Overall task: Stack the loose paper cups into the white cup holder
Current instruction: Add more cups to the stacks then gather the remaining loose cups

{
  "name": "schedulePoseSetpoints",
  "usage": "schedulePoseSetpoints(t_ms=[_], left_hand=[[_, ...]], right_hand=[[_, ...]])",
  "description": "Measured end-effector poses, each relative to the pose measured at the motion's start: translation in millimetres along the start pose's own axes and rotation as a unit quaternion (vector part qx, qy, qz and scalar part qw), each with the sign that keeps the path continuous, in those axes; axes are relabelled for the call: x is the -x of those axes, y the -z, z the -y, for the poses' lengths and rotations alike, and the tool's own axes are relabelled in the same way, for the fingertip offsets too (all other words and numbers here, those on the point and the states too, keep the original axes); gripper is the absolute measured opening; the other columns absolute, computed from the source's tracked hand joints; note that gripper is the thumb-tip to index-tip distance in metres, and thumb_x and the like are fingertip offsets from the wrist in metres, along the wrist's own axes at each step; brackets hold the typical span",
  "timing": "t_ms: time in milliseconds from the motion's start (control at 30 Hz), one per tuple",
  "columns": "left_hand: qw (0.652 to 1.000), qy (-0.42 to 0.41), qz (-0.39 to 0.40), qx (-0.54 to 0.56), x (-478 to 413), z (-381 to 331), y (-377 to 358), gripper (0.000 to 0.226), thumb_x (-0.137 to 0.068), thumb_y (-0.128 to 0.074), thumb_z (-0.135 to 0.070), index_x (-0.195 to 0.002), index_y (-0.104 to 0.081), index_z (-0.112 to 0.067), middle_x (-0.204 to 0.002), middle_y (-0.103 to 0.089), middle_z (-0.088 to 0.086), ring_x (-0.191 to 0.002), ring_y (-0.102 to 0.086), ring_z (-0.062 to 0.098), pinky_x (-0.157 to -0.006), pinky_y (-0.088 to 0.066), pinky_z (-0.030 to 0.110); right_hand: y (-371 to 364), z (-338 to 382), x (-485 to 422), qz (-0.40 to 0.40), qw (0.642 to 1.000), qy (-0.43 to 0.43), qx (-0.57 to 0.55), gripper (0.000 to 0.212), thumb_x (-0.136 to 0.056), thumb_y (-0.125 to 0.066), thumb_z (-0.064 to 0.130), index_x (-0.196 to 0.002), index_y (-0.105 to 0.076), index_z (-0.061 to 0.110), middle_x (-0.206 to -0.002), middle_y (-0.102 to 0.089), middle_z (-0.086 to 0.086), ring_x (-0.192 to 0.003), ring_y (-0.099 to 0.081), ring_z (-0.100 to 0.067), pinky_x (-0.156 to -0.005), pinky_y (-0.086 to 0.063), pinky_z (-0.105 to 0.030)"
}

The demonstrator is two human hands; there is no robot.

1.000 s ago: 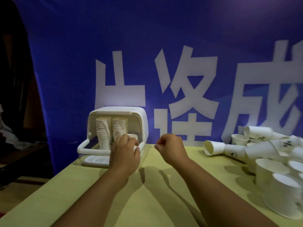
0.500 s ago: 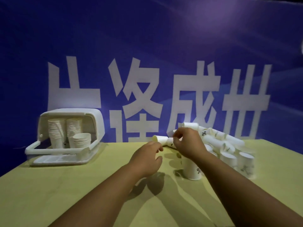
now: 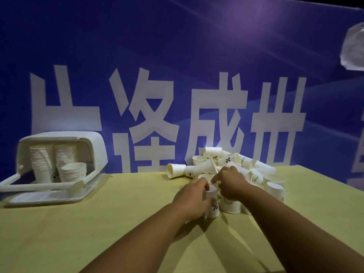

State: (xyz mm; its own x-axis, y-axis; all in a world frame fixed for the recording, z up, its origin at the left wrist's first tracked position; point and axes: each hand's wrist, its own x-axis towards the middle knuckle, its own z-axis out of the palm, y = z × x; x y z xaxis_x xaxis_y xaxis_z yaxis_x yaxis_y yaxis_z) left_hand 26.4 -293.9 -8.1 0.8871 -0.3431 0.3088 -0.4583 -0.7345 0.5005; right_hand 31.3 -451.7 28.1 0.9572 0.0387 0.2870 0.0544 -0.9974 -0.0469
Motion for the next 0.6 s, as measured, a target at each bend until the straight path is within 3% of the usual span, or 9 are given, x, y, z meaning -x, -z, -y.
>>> schedulePoseSetpoints(t_ms=[233,400,500,600], left_hand=[[0.995,0.064,-0.046,0.057,0,8,7,0.038,-0.080,-0.076,-0.045,-0.099,-0.043,-0.038,-0.101,-0.059,-0.014,-0.087,-0.060,0.011,-0.073,-0.059,0.030],[0.992,0.078,-0.069,0.072,16,46,39,0.076,-0.078,-0.079,-0.041,-0.143,-0.038,-0.042,-0.137,-0.048,-0.010,-0.113,-0.054,0.017,-0.079,-0.051,0.026],[0.988,0.089,-0.098,0.074,33,73,67,0.061,-0.079,-0.081,-0.038,-0.134,-0.055,-0.033,-0.128,-0.050,-0.008,-0.109,-0.055,0.017,-0.087,-0.054,0.029],[0.983,0.117,-0.124,0.067,49,104,95,0.045,-0.074,-0.084,-0.035,-0.111,-0.060,-0.028,-0.114,-0.052,-0.006,-0.097,-0.056,0.013,-0.077,-0.052,0.024]], right_hand=[[-8,6,-5,-0.047,0.999,0.001,-0.018,0.014,-0.090,-0.069,0.034,-0.103,-0.073,0.033,-0.116,-0.061,0.003,-0.103,-0.045,-0.018,-0.085,-0.039,-0.035],[-9,22,-2,-0.069,0.991,-0.013,-0.110,0.015,-0.088,-0.072,0.032,-0.102,-0.075,0.029,-0.113,-0.065,0.004,-0.099,-0.050,-0.016,-0.089,-0.048,-0.035],[-11,42,-3,-0.063,0.985,-0.011,-0.162,0.016,-0.089,-0.073,0.028,-0.105,-0.075,0.026,-0.112,-0.069,0.005,-0.091,-0.058,-0.013,-0.079,-0.051,-0.028],[-15,66,-6,-0.070,0.976,-0.013,-0.204,0.018,-0.089,-0.073,0.027,-0.107,-0.073,0.025,-0.115,-0.068,0.004,-0.090,-0.059,-0.012,-0.073,-0.048,-0.024]])
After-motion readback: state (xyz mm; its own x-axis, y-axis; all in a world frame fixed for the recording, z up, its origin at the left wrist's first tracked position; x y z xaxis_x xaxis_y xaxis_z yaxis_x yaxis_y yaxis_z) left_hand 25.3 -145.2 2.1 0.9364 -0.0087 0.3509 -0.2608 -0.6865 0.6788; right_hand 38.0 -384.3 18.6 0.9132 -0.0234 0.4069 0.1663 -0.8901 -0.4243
